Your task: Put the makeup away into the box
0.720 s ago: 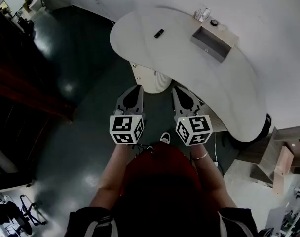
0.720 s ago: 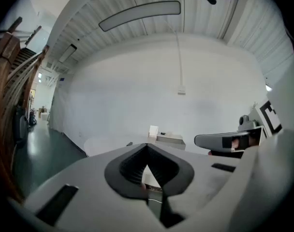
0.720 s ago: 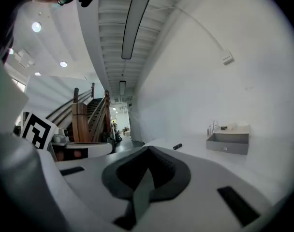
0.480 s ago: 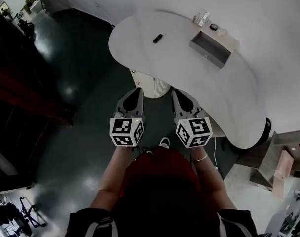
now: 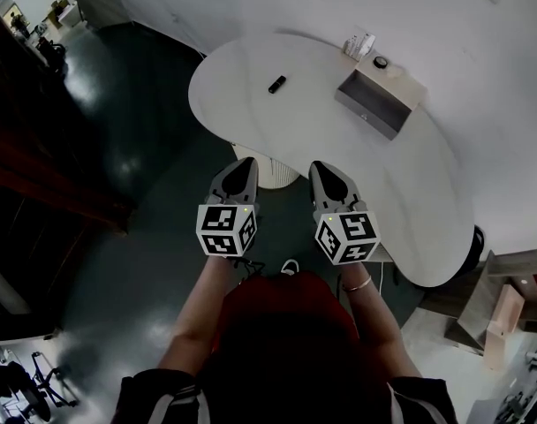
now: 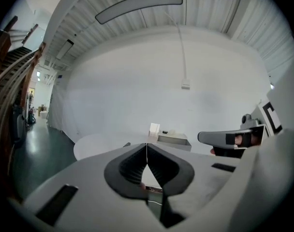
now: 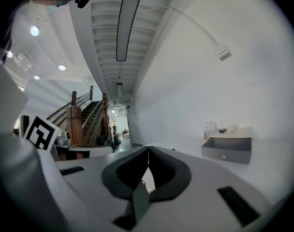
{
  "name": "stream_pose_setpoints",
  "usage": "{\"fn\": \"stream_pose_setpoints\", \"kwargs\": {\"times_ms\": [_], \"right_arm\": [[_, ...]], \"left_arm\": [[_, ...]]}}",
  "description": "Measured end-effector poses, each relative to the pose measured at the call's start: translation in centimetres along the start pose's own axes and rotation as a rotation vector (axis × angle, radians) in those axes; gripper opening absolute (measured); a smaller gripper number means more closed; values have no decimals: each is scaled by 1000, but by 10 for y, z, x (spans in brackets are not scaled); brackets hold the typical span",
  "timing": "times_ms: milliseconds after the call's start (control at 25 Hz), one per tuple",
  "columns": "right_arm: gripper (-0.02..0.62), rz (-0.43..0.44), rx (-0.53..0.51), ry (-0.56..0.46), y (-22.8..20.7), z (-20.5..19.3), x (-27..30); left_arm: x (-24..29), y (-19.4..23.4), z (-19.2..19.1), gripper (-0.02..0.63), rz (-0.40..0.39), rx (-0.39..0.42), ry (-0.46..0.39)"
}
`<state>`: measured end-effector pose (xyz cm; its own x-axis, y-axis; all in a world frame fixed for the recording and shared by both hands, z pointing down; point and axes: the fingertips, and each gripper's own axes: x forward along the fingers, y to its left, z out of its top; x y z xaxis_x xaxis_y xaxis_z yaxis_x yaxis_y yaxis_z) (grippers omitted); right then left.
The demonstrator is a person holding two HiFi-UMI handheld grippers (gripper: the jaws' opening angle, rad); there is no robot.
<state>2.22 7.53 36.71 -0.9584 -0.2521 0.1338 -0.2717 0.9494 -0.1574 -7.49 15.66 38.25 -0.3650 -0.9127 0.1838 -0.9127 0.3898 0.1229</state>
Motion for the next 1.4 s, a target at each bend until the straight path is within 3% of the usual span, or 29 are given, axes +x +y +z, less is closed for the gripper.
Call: {"fn": "stream_pose_setpoints", "kwargs": {"times_ms": [200, 760, 1400], "right_arm": [[15, -23, -56, 23, -14, 0, 0], [15, -36, -40, 52, -34, -1, 9], [15, -127, 19, 86, -76, -4, 99]], "left_arm": [[11, 0, 0, 23, 24, -9, 20], [46, 4, 6, 28, 23, 38, 58], [154, 53, -5, 110, -47, 86, 167]]}}
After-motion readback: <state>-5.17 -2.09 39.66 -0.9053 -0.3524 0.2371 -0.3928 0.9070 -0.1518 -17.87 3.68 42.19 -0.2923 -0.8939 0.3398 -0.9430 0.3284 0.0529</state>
